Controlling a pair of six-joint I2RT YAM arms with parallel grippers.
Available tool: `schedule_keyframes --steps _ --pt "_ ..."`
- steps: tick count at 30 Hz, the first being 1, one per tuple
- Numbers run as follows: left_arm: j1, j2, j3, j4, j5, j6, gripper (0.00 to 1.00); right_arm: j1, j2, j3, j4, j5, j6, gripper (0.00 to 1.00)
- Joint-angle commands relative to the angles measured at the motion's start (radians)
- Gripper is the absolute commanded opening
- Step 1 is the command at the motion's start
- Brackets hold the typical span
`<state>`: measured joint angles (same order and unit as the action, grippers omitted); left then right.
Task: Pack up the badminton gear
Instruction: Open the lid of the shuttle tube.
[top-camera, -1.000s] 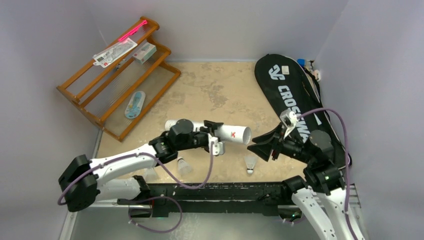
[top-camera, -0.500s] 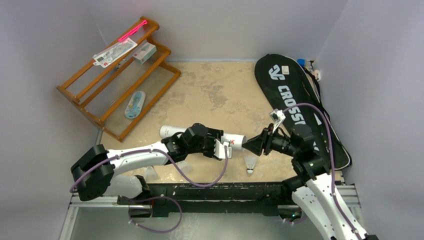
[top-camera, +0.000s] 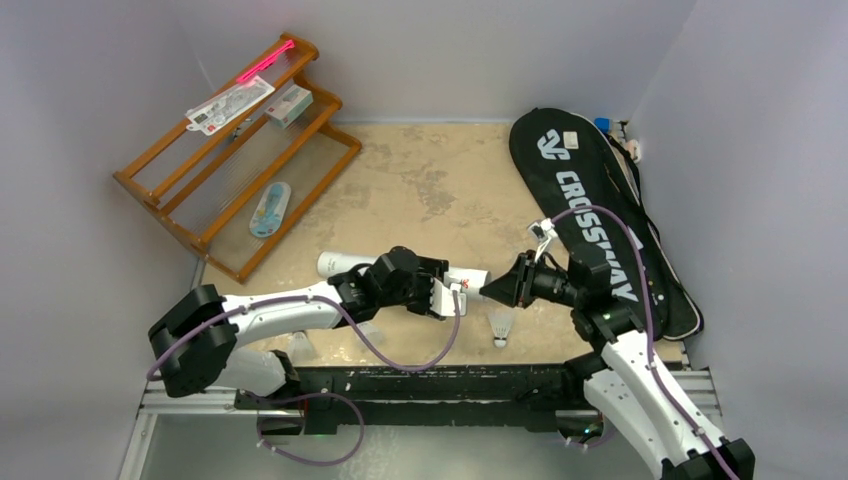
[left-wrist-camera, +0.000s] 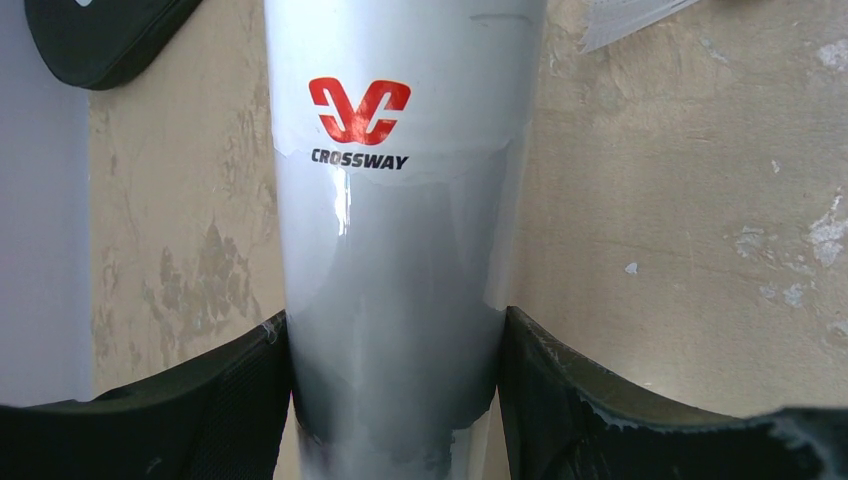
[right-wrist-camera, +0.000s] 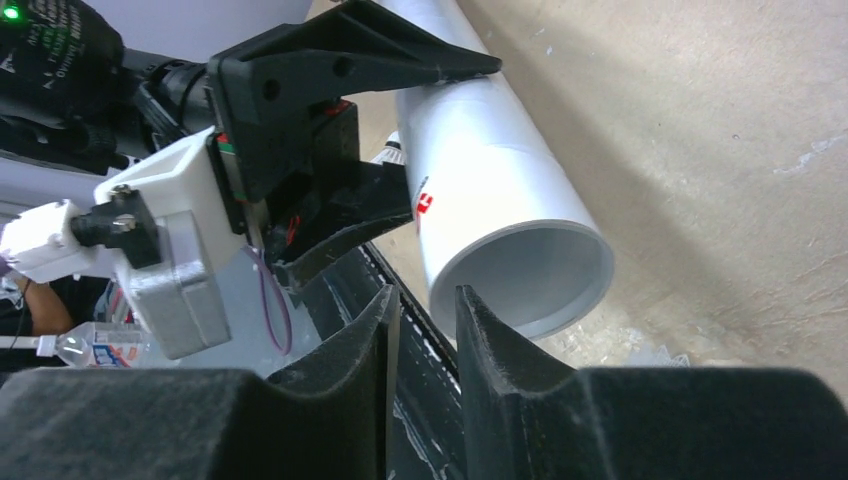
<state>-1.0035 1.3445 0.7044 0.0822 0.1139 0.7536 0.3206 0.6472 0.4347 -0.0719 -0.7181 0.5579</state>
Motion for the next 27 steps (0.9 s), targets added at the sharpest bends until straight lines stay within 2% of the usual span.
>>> schedule_keyframes --steps 1,5,10,15,27 --pt "-0.006 0.021 0.066 0.012 -0.046 0.020 0.34 0.003 0.014 -0.004 0.067 -0.035 0.009 0.26" --pt "-0.007 0.030 0.070 0.017 -0.051 0.014 0.34 0.003 0.038 -0.016 0.102 -0.053 0.025 0.25" --pt "-0.007 0.031 0.068 0.020 -0.044 0.010 0.34 0.003 0.074 -0.026 0.141 -0.084 0.046 0.13" --pt "-0.007 0.031 0.044 0.034 -0.060 0.011 0.34 0.003 0.061 -0.013 0.084 -0.073 0.040 0.00" --pt "-0.001 -0.011 -0.077 0.177 -0.112 0.006 0.29 0.003 -0.028 0.065 -0.111 0.071 -0.013 0.00"
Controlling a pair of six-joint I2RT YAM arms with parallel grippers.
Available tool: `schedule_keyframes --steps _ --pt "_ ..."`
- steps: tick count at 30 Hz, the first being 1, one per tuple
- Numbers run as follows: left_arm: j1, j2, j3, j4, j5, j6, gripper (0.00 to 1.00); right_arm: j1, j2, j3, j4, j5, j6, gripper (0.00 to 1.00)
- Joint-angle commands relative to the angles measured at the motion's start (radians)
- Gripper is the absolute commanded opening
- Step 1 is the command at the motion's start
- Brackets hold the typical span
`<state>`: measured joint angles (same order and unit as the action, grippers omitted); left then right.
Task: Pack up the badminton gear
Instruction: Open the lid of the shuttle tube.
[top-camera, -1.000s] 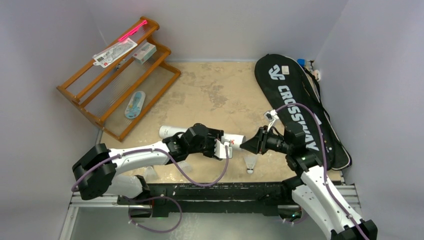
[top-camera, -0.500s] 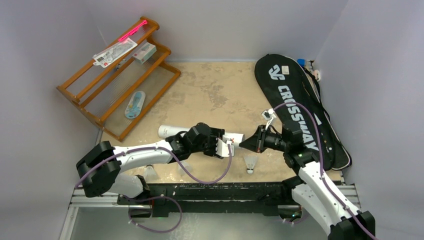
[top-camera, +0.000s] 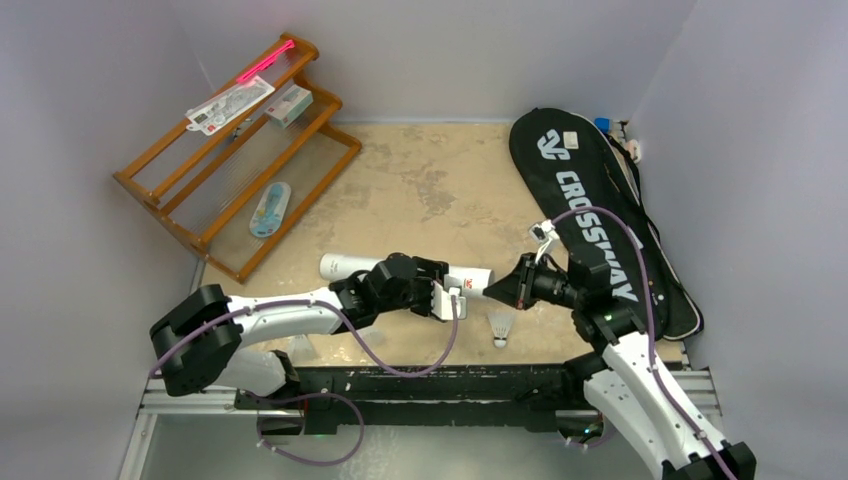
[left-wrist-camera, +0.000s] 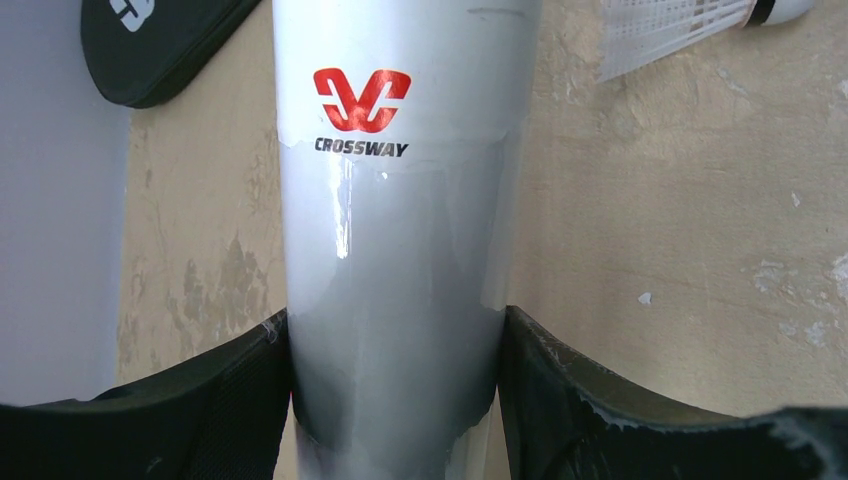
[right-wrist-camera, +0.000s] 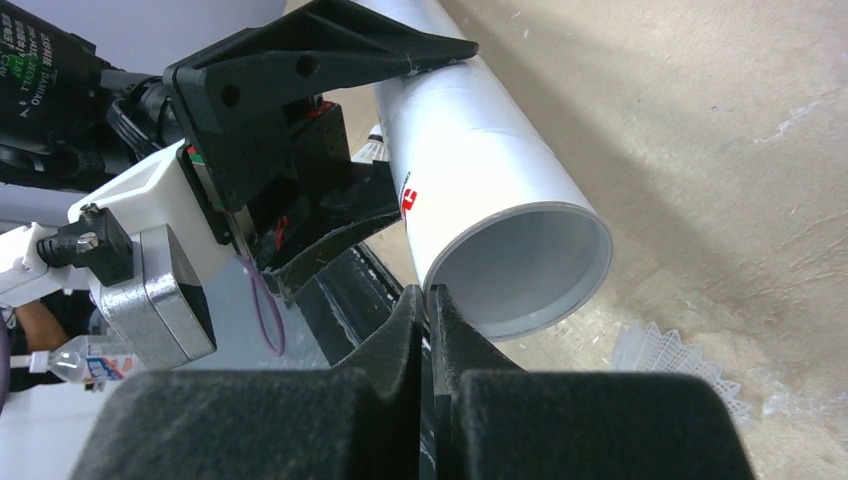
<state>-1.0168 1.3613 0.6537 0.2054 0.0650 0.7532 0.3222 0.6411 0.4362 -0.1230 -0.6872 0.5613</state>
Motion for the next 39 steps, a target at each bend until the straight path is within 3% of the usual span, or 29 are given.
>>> schedule_keyframes --steps 1,9,30,35,39 --pt "0.013 -0.028 -0.028 0.054 -0.064 0.005 0.29 0.001 -0.021 0.067 -0.065 0.045 -0.017 0.00" --pt "0.026 -0.037 -0.041 0.063 -0.064 -0.008 0.25 0.000 -0.034 0.086 -0.130 0.153 -0.014 0.00" --pt "0.075 -0.081 -0.099 0.121 -0.044 -0.052 0.22 0.000 -0.051 0.141 -0.201 0.261 -0.052 0.00" --pt "0.075 -0.071 -0.046 0.069 -0.129 -0.113 0.24 0.000 -0.003 0.155 -0.214 0.414 -0.038 0.00" --pt "0.075 -0.028 0.082 -0.051 -0.209 -0.240 0.27 0.000 0.179 0.206 -0.252 0.608 0.004 0.00"
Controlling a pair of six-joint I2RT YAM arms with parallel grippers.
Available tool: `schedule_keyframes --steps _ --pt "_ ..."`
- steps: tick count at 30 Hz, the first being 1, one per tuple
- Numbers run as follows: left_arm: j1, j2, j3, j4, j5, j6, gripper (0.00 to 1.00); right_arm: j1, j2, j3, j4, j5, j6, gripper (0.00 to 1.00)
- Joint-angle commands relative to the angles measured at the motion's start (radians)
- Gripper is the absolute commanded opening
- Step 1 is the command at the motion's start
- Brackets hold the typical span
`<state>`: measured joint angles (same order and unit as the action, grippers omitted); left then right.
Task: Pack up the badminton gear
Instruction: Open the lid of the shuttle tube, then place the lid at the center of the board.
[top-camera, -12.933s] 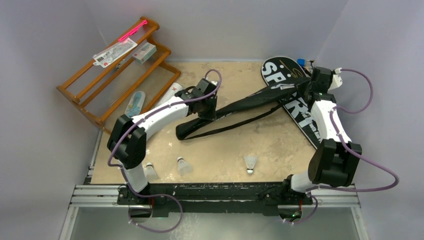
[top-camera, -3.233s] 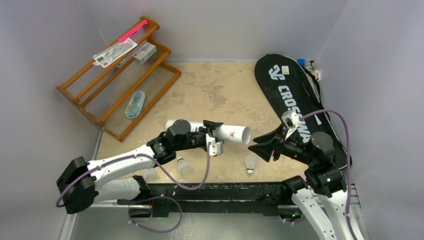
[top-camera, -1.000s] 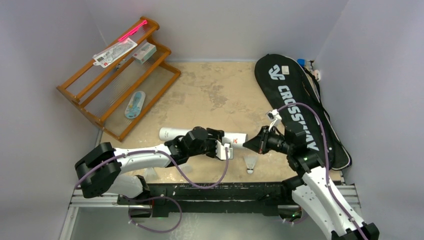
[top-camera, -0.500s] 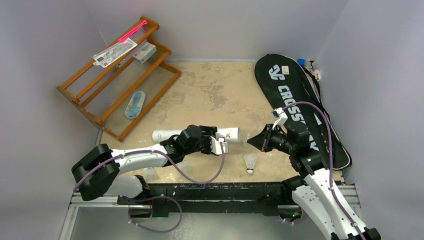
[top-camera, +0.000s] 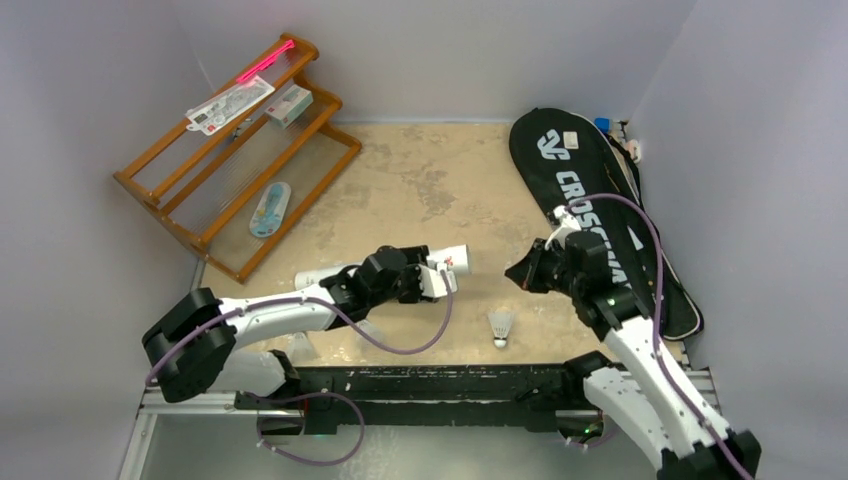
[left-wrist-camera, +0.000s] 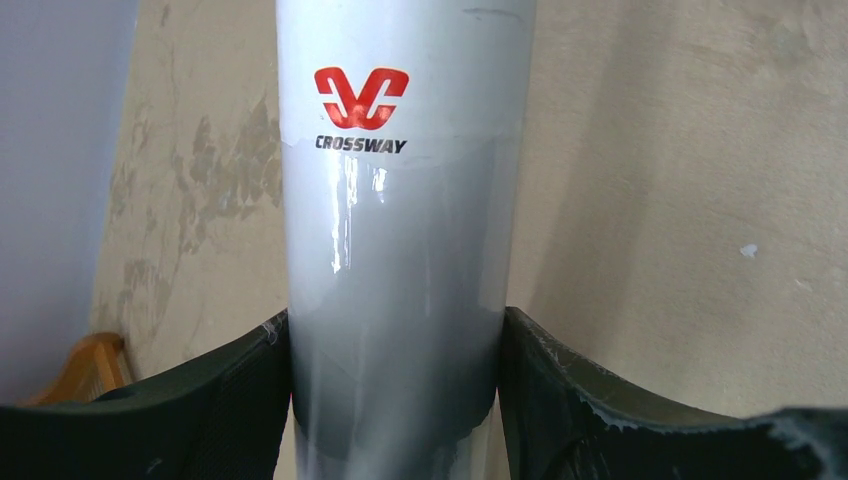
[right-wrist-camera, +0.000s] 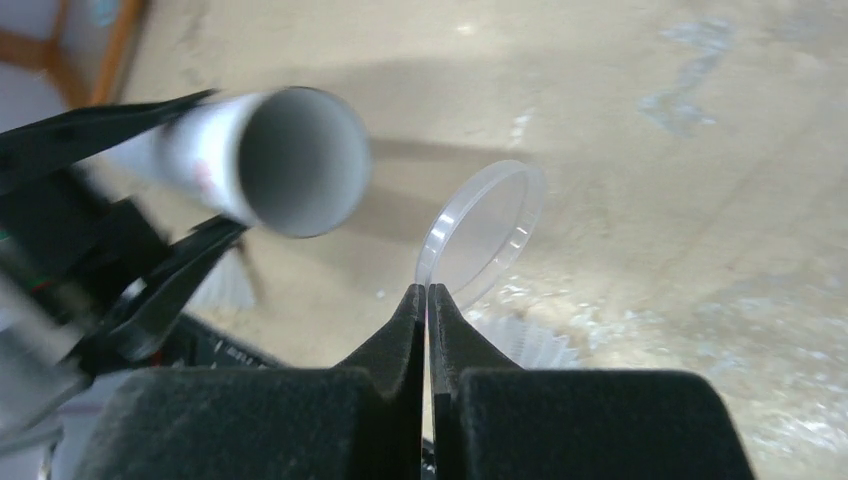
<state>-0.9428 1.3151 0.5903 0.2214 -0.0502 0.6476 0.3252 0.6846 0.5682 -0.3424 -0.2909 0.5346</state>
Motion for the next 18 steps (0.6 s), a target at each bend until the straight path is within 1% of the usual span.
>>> schedule_keyframes --steps 1,4,6,8,11,13,15,16,17,18 --pt "0.001 0.035 0.180 -0.093 -0.118 -0.167 0.27 -0.003 0.179 0.090 -0.039 0.246 0.049 0.00" --pt "0.007 0.090 0.315 -0.169 -0.208 -0.287 0.27 -0.003 0.275 0.131 -0.042 0.303 0.086 0.00" --pt "0.033 0.144 0.434 -0.294 -0.218 -0.336 0.28 -0.003 0.322 0.159 -0.047 0.364 0.105 0.00" --pt "0.057 0.194 0.548 -0.377 -0.227 -0.374 0.29 -0.003 0.364 0.188 -0.052 0.461 0.112 0.00" --pt "0.110 0.281 0.752 -0.537 -0.229 -0.468 0.31 -0.003 0.425 0.234 -0.087 0.510 0.117 0.02" --pt "0.148 0.350 0.916 -0.675 -0.226 -0.555 0.29 -0.003 0.458 0.246 -0.093 0.540 0.109 0.03" --pt "0.189 0.422 1.113 -0.812 -0.194 -0.632 0.29 -0.003 0.490 0.252 -0.089 0.570 0.104 0.03" --pt "0.212 0.455 1.186 -0.877 -0.176 -0.691 0.29 -0.003 0.503 0.251 -0.087 0.574 0.100 0.04" --pt "0.239 0.490 1.265 -0.937 -0.146 -0.749 0.28 -0.003 0.514 0.252 -0.087 0.568 0.096 0.08" --pt "0.275 0.519 1.331 -0.987 -0.089 -0.789 0.28 -0.003 0.525 0.253 -0.085 0.557 0.086 0.14"
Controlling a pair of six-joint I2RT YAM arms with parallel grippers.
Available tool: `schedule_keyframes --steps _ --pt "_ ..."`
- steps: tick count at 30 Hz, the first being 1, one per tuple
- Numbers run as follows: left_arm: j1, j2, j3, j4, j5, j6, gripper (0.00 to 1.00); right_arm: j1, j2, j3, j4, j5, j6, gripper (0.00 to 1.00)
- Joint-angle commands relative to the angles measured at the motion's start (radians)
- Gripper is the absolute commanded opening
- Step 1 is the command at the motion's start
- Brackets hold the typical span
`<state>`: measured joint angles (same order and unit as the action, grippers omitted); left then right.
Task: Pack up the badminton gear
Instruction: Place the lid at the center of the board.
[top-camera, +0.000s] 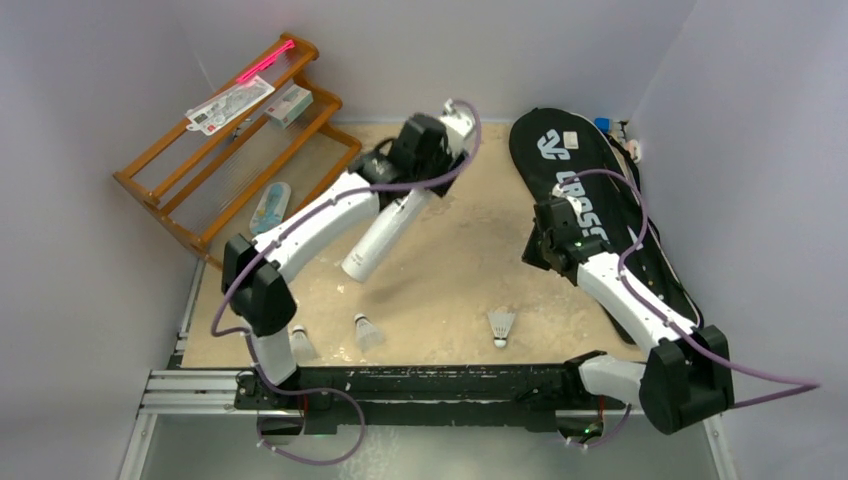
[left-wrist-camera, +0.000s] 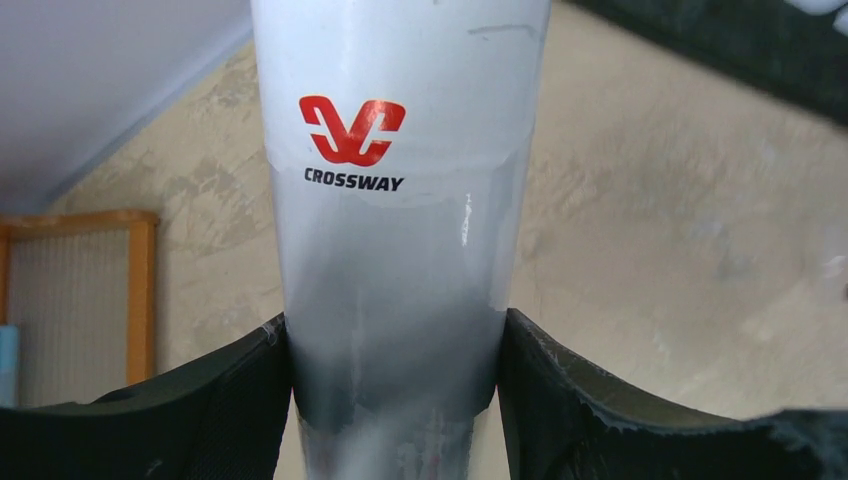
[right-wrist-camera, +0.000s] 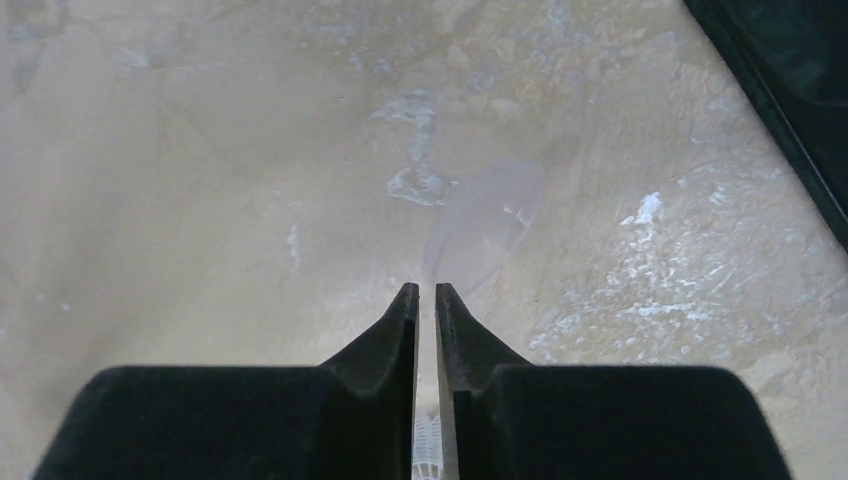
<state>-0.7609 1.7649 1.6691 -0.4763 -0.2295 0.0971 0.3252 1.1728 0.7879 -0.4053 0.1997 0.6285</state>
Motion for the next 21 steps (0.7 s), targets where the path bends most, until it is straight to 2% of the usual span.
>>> schedule_keyframes --steps 1,2,3,7,9,13,17,21 --pt "0.137 0.095 0.297 -0.320 0.156 -0.290 0.28 -0.003 0.039 0.031 -0.002 0.032 -0.035 0.28" --pt "0.169 0.101 0.321 -0.331 0.210 -0.328 0.28 -0.003 0.035 0.028 0.017 0.008 -0.058 0.41" --pt "0.201 0.100 0.327 -0.320 0.284 -0.355 0.27 -0.003 0.024 0.019 0.034 -0.014 -0.070 0.48" --pt "0.295 0.047 0.247 -0.207 0.473 -0.455 0.27 -0.003 -0.068 -0.046 0.117 -0.121 -0.112 0.61" --pt "0.338 0.030 0.211 -0.172 0.546 -0.492 0.27 -0.003 -0.108 -0.065 0.139 -0.156 -0.122 0.63" --pt "0.385 -0.003 0.154 -0.120 0.600 -0.529 0.27 -0.003 -0.130 -0.056 0.110 -0.198 -0.128 0.65" --pt "0.435 -0.014 0.087 -0.029 0.746 -0.575 0.27 -0.003 -0.129 -0.027 0.061 -0.235 -0.131 0.66" --pt "0.437 -0.022 0.063 -0.010 0.763 -0.551 0.27 -0.003 -0.143 -0.018 0.014 -0.227 -0.152 0.66"
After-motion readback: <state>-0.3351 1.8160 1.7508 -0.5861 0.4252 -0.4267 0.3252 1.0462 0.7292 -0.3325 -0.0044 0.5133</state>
